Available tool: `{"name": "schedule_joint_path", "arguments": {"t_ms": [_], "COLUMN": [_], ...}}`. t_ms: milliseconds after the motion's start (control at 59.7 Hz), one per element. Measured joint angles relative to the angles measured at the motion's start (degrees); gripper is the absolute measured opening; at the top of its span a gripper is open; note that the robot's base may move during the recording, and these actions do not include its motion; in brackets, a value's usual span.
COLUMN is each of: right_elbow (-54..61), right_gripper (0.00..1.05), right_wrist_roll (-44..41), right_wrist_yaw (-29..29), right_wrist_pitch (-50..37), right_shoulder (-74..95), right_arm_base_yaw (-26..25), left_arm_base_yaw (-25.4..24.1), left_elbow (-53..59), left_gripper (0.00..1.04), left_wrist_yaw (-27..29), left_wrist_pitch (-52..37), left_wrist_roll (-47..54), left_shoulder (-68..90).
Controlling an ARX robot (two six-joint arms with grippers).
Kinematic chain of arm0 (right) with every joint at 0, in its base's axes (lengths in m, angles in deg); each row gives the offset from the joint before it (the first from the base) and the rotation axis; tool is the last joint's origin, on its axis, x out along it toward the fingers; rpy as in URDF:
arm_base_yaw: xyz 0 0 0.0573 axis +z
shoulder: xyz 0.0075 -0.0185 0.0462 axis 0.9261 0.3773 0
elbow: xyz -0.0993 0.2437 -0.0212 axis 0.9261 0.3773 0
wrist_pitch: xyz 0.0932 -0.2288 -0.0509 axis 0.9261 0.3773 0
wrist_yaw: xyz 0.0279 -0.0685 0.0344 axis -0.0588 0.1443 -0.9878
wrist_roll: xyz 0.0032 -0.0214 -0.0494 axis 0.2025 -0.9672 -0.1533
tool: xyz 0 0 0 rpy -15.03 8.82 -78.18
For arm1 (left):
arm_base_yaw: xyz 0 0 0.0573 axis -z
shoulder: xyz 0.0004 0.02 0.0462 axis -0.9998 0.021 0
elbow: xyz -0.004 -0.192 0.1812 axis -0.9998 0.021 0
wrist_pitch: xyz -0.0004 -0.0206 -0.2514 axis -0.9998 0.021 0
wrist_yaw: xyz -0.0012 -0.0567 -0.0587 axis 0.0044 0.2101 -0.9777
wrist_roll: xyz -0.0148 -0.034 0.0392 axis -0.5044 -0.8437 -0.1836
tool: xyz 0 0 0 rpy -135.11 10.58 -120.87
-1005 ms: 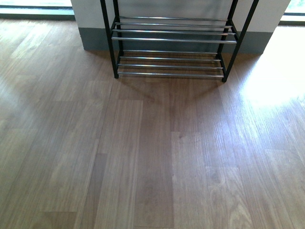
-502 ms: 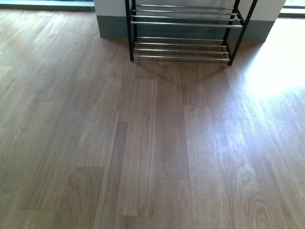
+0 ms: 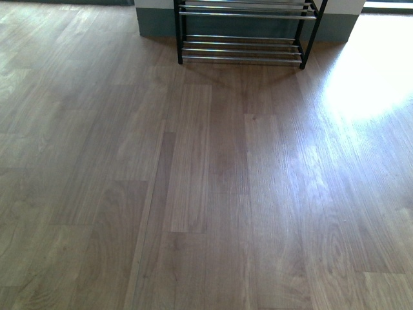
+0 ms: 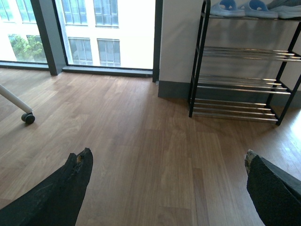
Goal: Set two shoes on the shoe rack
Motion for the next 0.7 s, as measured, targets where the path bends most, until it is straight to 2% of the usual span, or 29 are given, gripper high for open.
{"name": "schedule_joint_path", "arguments": {"t_ms": [703], "right_elbow": [0.00], "right_gripper": [0.96], "right_wrist_roll": [0.00], "right_wrist_yaw": [0.00], "right_wrist_pitch": [0.00], "right_shoulder": [0.00], "right_arm_base_yaw": [0.00], "left_arm_base_yaw": [0.00], "left_elbow": [0.00], "left_gripper": [0.95], "left_wrist_yaw": [0.02], "left_wrist_pitch": [0.00], "left_wrist_roll": [0.00], "left_shoulder": [0.00]}}
